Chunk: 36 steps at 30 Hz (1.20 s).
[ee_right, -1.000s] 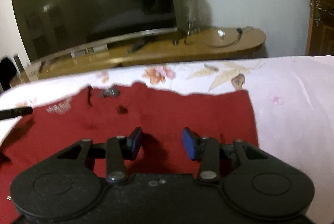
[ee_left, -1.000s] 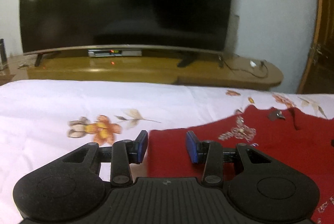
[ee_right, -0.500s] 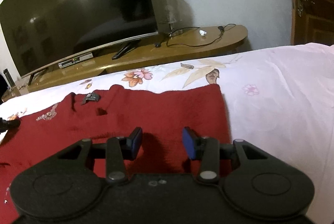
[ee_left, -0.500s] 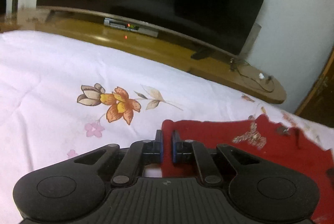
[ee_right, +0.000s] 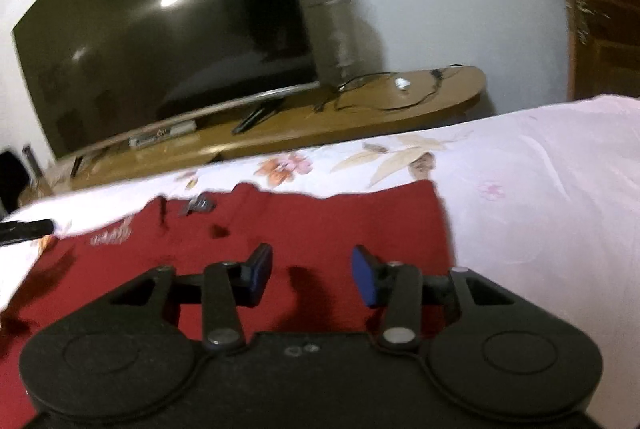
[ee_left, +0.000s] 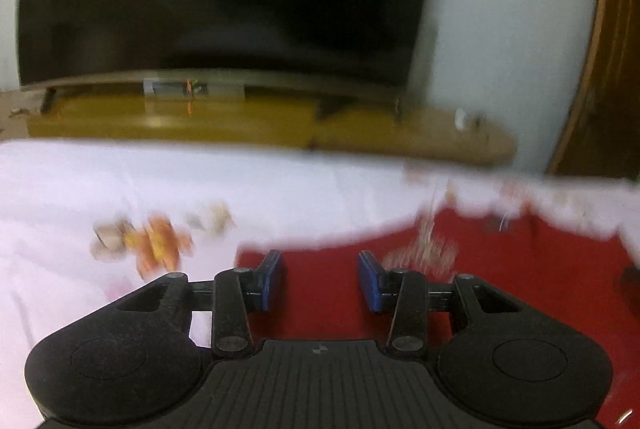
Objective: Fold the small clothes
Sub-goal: 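Open both tools and reposition them over the sweater hem, then grasp the sweater hem with both tools and fold it up toward the collar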
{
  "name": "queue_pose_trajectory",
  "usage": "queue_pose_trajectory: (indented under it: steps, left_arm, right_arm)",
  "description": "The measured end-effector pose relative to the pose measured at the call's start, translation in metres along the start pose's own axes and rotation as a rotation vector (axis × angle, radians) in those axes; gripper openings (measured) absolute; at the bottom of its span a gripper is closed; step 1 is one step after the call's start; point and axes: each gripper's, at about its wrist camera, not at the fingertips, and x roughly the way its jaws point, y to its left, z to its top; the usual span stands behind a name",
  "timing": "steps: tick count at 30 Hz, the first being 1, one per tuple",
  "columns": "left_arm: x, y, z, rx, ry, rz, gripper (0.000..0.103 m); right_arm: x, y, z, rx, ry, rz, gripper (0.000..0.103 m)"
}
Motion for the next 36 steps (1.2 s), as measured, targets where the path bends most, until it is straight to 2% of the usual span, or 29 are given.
queue_pose_trajectory:
  steps: [2, 4, 8, 11, 13, 14, 16, 18, 19, 20, 22, 25, 28, 36]
  left_arm:
    - [0.005, 0.008, -0.002, -0.032, -0.021, 0.008, 0.043]
    - [0.007, 0.009, -0.002, -0.036, -0.021, 0.013, 0.042]
    - [0.003, -0.001, -0.004, 0.031, -0.018, 0.040, 0.043]
    - [-0.028, -0.015, -0.008, 0.124, -0.045, 0.101, 0.045]
    - [-0.057, -0.023, -0.011, 0.149, -0.097, 0.074, 0.071]
    - [-0.069, -0.029, -0.013, 0.154, -0.120, 0.055, 0.073]
    - [-0.071, -0.045, -0.021, 0.174, -0.108, 0.057, 0.074]
    - [-0.061, -0.057, -0.031, 0.191, -0.038, 0.075, 0.074]
    - [-0.054, -0.060, -0.038, 0.211, -0.010, 0.111, 0.078]
    - [-0.059, -0.060, -0.041, 0.198, -0.032, 0.122, 0.080]
    - [-0.065, -0.057, -0.036, 0.166, -0.003, 0.144, 0.080]
    - [-0.082, -0.063, -0.040, 0.209, -0.005, 0.212, 0.080]
    - [-0.104, -0.065, -0.049, 0.204, -0.003, 0.240, 0.080]
    - [-0.152, -0.075, -0.080, 0.209, 0.021, 0.257, 0.081]
  right_arm:
    - [0.011, 0.007, -0.004, -0.074, 0.063, -0.028, 0.041]
    - [0.017, 0.010, -0.007, -0.125, 0.073, -0.056, 0.040]
    - [0.021, 0.012, -0.006, -0.136, 0.074, -0.065, 0.041]
    - [0.014, 0.010, -0.003, -0.130, 0.088, -0.062, 0.043]
    - [-0.008, 0.007, -0.001, -0.129, 0.041, -0.070, 0.049]
    - [-0.017, 0.007, -0.001, -0.141, 0.014, -0.065, 0.049]
    - [-0.023, 0.009, -0.005, -0.150, 0.013, -0.042, 0.049]
    - [-0.019, 0.013, -0.012, -0.142, 0.045, -0.009, 0.046]
    - [-0.015, 0.016, -0.016, -0.159, 0.067, -0.019, 0.047]
    - [-0.010, 0.017, -0.021, -0.184, 0.096, -0.051, 0.047]
    - [-0.012, 0.013, -0.023, -0.173, 0.090, -0.051, 0.047]
    - [-0.029, 0.005, -0.017, -0.140, 0.083, -0.070, 0.052]
    - [-0.049, -0.012, -0.019, -0.083, 0.054, -0.044, 0.052]
    - [-0.094, -0.033, -0.036, 0.001, 0.061, -0.023, 0.053]
